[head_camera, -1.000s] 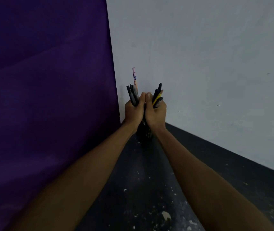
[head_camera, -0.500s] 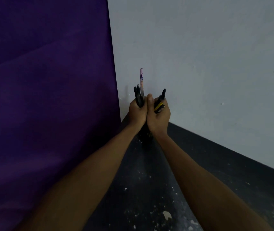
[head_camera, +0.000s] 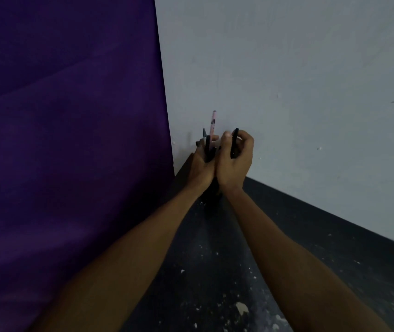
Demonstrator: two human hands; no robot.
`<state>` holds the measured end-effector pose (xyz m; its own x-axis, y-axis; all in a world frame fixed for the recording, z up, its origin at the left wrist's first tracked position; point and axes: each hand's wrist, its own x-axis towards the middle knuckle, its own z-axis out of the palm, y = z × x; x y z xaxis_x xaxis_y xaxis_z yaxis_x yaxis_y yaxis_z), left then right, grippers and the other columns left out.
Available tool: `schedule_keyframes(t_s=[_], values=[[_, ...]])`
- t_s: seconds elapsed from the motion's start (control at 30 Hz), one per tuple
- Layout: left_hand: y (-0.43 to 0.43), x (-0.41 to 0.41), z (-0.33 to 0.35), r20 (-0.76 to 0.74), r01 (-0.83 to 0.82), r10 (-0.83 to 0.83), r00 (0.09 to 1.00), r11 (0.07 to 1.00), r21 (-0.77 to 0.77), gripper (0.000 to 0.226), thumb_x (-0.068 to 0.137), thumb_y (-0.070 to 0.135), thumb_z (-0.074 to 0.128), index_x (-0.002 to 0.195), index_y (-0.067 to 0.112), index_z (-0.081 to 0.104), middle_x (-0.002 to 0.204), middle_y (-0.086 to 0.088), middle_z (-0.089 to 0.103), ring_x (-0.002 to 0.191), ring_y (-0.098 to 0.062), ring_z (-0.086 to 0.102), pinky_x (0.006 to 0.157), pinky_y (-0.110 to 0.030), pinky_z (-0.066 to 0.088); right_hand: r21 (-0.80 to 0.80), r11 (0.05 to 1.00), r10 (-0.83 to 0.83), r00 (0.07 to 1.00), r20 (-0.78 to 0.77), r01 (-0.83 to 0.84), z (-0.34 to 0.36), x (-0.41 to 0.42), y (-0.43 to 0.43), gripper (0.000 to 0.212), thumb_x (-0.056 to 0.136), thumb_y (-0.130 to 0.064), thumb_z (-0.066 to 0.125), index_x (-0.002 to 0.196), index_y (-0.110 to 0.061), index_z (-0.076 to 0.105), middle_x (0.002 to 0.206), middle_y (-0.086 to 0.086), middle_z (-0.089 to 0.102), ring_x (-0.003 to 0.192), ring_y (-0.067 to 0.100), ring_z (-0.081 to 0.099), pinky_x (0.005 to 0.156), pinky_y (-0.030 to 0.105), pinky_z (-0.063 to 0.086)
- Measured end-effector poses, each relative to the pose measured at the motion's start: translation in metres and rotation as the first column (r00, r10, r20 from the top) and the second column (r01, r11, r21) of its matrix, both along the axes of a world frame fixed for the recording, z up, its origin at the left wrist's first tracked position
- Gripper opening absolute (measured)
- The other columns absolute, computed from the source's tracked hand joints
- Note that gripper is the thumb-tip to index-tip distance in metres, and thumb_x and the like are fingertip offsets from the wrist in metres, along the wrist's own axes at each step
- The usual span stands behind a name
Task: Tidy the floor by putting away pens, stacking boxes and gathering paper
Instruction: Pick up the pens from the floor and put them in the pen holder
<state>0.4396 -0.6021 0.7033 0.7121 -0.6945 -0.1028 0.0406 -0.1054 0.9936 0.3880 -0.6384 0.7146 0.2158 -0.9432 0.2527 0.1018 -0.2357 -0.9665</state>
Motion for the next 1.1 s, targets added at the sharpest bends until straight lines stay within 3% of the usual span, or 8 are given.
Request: schedule_keyframes(t_s=[0.1,0.23,0.47,0.57,0.73,0.87,0.93,1.1], values=[[0.004,-0.006,-0.003,0.102,-0.005,0.001,0.995,0.999,0.041,0.041,0.092,0.023,0.058,0.127,0.014,0.040,0.107,-0.003,0.060,0.083,0.000,0.057,0.063,-0.002,0.044,-0.056,0.998,-0.003,1.000,-0.022,0.001,0.004,0.001,-0.004,0.021,0.098,-0.021,0.049,0.110,-0.004,0.055,0.092,-0.011,0.060,0.084,-0.006,0.060,0.073,0.010,0.046],[0.003,-0.002,-0.008,0.203,-0.047,0.021,0.979,0.991,0.126,0.049,0.085,0.027,0.065,0.124,0.022,0.036,0.114,-0.002,0.053,0.096,-0.015,0.056,0.077,-0.024,0.051,-0.117,0.991,0.049,0.996,-0.072,-0.057,0.002,0.002,-0.011,0.026,0.102,-0.021,0.034,0.108,-0.008,0.055,0.097,0.000,0.060,0.092,0.012,0.059,0.080,0.020,0.047],[0.007,-0.007,-0.009,0.123,0.016,-0.033,0.992,0.990,0.138,0.046,0.090,0.027,0.060,0.121,0.020,0.027,0.110,-0.006,0.053,0.083,-0.012,0.054,0.058,-0.011,0.040,-0.106,0.983,0.132,0.975,-0.181,-0.153,-0.006,-0.003,-0.016,0.027,0.103,-0.019,0.032,0.088,-0.009,0.052,0.081,-0.007,0.058,0.073,-0.004,0.054,0.067,0.009,0.041],[0.009,-0.008,-0.014,0.138,0.014,-0.029,0.990,0.994,0.107,0.060,0.089,0.025,0.061,0.133,0.025,0.020,0.125,-0.007,0.052,0.101,-0.017,0.058,0.069,-0.012,0.044,-0.035,0.985,0.159,0.968,-0.197,-0.169,-0.008,-0.003,-0.018,0.027,0.101,-0.020,0.038,0.091,-0.011,0.062,0.085,-0.008,0.063,0.078,-0.007,0.058,0.070,0.011,0.044],[0.017,-0.001,-0.029,0.212,0.084,-0.126,0.969,0.977,0.196,0.067,0.084,0.045,0.063,0.136,0.034,0.022,0.130,0.000,0.051,0.115,-0.014,0.055,0.097,-0.036,0.051,-0.040,0.966,0.231,0.919,-0.320,-0.257,-0.020,-0.017,-0.019,0.028,0.100,-0.017,0.043,0.111,-0.009,0.067,0.096,-0.015,0.063,0.086,-0.020,0.054,0.078,-0.003,0.037],[0.023,0.002,-0.034,0.224,0.096,-0.147,0.963,0.970,0.225,0.071,0.085,0.041,0.064,0.140,0.033,0.019,0.138,0.001,0.045,0.122,-0.013,0.049,0.099,-0.032,0.046,-0.142,0.931,0.213,0.815,-0.539,-0.337,-0.022,-0.019,-0.025,0.040,0.102,-0.030,0.036,0.137,-0.016,0.050,0.136,0.001,0.056,0.125,0.011,0.051,0.107,0.026,0.039],[0.024,0.001,-0.033,0.232,0.109,-0.168,0.958,0.963,0.247,0.071,0.084,0.046,0.063,0.139,0.033,0.020,0.136,0.001,0.047,0.118,-0.012,0.051,0.097,-0.032,0.047,-0.192,0.909,0.158,0.731,-0.664,-0.371,-0.019,-0.020,-0.027,0.045,0.102,-0.037,0.029,0.142,-0.019,0.041,0.139,0.003,0.053,0.127,0.020,0.048,0.108,0.038,0.038],[0.025,0.007,-0.023,0.144,0.242,-0.304,0.942,0.909,0.339,0.084,0.078,0.060,0.062,0.143,0.032,0.018,0.141,0.004,0.040,0.122,-0.011,0.046,0.095,-0.029,0.041,-0.162,0.880,0.145,0.578,-0.803,-0.446,-0.014,-0.022,-0.032,0.055,0.099,-0.050,0.021,0.145,-0.020,0.031,0.142,0.006,0.048,0.130,0.026,0.044,0.107,0.047,0.034]])
